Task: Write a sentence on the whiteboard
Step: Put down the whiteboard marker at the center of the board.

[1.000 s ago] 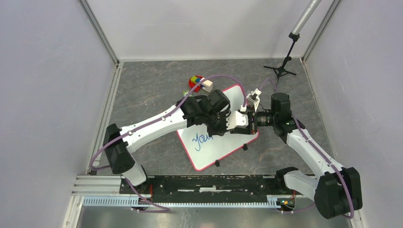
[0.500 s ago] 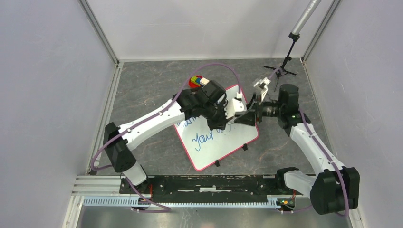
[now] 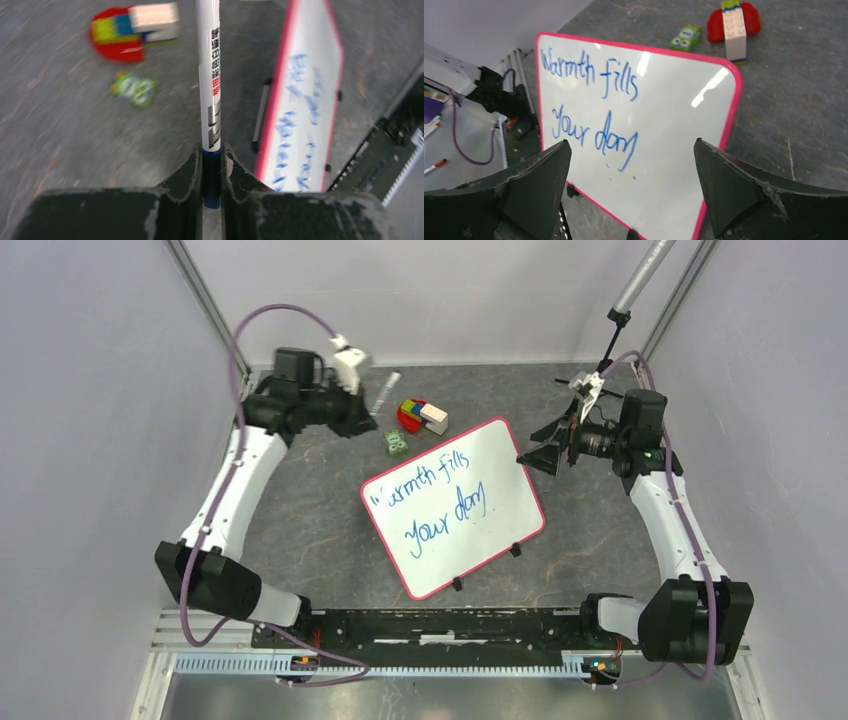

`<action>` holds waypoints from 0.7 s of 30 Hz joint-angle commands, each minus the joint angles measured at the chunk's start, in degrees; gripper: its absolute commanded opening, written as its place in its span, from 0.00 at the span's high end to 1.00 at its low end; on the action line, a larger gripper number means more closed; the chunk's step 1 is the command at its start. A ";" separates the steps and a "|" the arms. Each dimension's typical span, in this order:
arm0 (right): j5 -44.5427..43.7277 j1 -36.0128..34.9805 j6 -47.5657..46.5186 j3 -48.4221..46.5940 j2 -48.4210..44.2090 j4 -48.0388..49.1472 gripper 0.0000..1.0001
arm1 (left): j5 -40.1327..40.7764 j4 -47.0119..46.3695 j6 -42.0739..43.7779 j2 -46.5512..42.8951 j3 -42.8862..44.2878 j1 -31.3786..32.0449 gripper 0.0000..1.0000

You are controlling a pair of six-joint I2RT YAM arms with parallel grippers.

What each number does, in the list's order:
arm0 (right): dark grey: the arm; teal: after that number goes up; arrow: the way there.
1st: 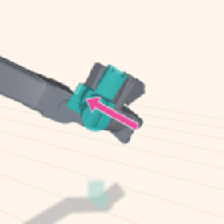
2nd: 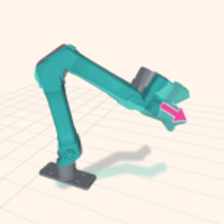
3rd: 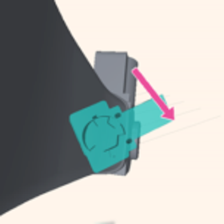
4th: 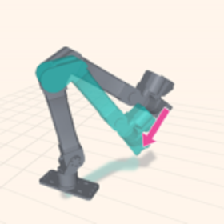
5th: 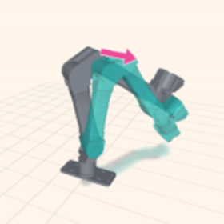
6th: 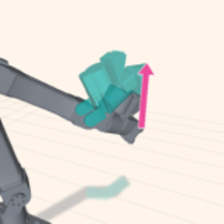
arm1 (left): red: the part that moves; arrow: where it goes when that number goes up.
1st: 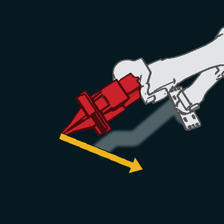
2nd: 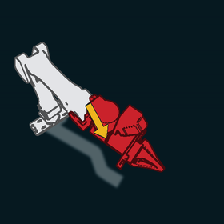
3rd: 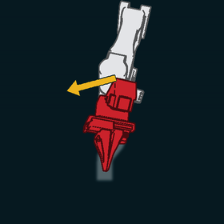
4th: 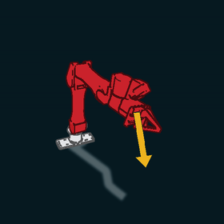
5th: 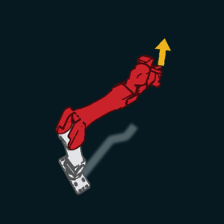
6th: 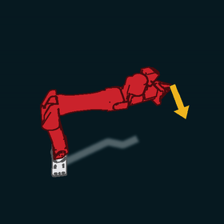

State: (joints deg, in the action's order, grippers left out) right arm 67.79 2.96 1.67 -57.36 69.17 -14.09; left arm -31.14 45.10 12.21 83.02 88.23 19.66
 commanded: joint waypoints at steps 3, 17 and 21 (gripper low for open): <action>-8.62 2.36 -17.36 -1.24 0.55 -14.76 0.02 | -0.68 4.31 1.83 -4.32 -6.62 -19.40 0.94; -15.74 5.21 -24.24 6.95 -2.64 -15.60 0.02 | 10.39 0.63 11.82 -1.89 -33.06 -25.02 0.87; -17.06 5.34 -25.26 8.09 -3.16 -15.86 0.02 | 11.56 -0.88 12.20 2.33 -33.72 -25.02 0.83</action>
State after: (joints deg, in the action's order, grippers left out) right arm 52.45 7.97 -21.19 -50.02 67.75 -29.91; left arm -21.34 48.42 21.23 82.28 55.05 -5.39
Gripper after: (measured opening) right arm 0.979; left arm 0.166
